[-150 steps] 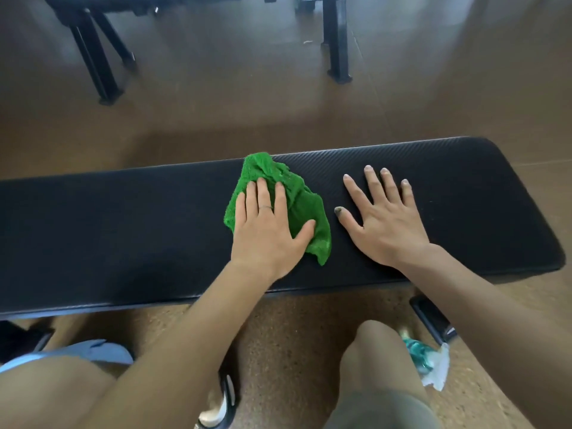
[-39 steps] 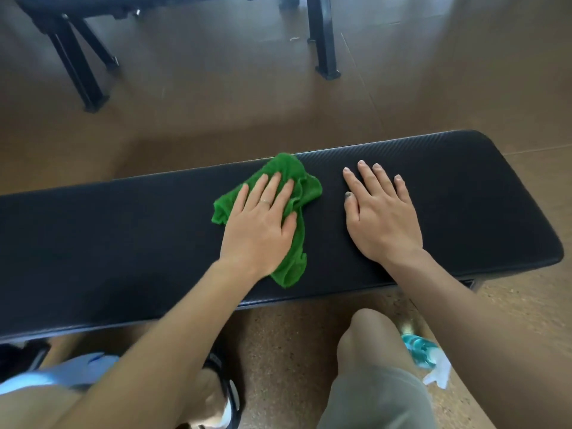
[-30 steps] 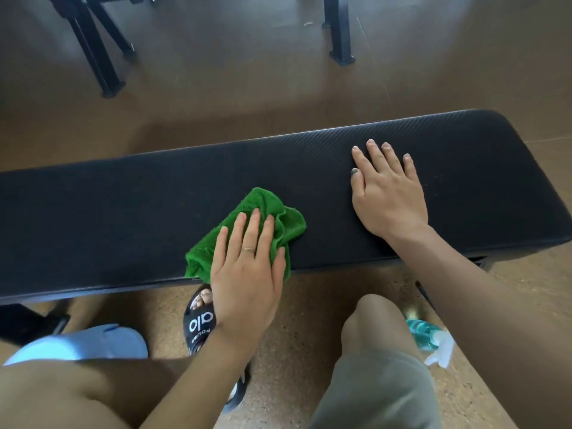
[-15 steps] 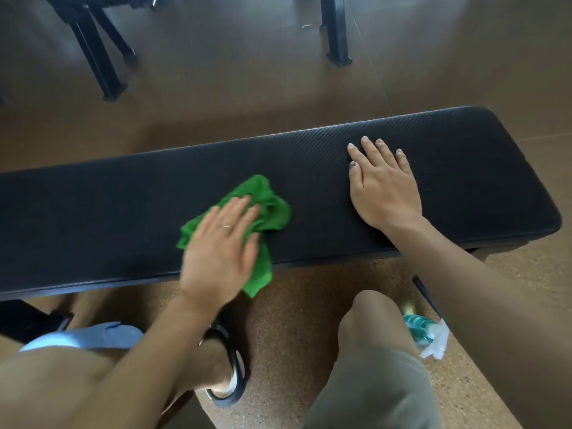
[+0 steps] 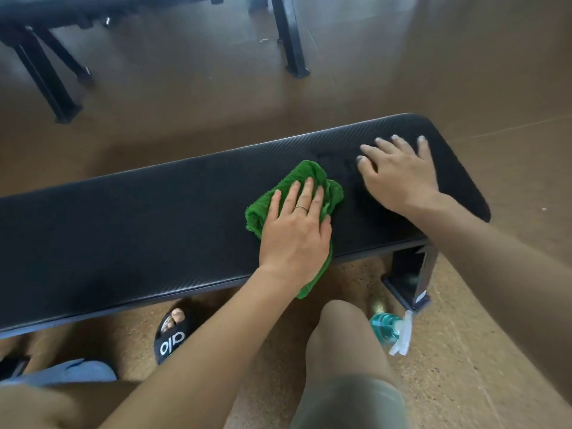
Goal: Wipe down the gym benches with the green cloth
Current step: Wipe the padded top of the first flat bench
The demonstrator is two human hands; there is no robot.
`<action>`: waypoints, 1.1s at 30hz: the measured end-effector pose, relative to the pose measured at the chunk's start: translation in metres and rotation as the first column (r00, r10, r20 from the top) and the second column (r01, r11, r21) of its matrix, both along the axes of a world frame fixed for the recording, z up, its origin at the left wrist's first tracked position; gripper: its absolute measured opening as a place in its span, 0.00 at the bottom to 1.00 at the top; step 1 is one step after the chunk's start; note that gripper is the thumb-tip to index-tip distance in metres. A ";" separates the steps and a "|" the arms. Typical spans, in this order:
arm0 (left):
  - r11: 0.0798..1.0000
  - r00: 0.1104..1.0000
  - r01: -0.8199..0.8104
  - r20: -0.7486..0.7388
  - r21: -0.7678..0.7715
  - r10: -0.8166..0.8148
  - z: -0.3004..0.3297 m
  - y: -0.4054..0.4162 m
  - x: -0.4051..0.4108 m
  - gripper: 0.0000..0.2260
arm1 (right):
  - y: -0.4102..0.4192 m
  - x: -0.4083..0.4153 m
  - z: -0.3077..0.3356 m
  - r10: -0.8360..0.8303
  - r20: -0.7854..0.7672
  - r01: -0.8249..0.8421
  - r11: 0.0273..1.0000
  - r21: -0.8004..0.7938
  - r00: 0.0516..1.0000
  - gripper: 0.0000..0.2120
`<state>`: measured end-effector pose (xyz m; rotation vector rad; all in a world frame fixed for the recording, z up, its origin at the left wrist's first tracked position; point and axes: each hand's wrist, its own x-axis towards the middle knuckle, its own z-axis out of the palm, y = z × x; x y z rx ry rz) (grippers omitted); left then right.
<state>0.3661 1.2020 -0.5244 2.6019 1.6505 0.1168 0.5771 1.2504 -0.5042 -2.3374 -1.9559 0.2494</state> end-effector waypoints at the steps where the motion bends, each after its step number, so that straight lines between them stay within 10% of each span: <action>1: 1.000 1.000 0.010 -0.019 -0.016 -0.010 0.001 0.006 0.004 0.29 | -0.006 0.022 -0.001 -0.058 0.025 0.059 0.997 -0.055 0.998 0.27; 33: 0.997 0.999 0.044 -0.016 -0.071 -0.045 -0.002 0.137 0.119 0.27 | -0.020 0.043 -0.025 -0.223 -0.016 0.223 0.973 0.066 0.975 0.26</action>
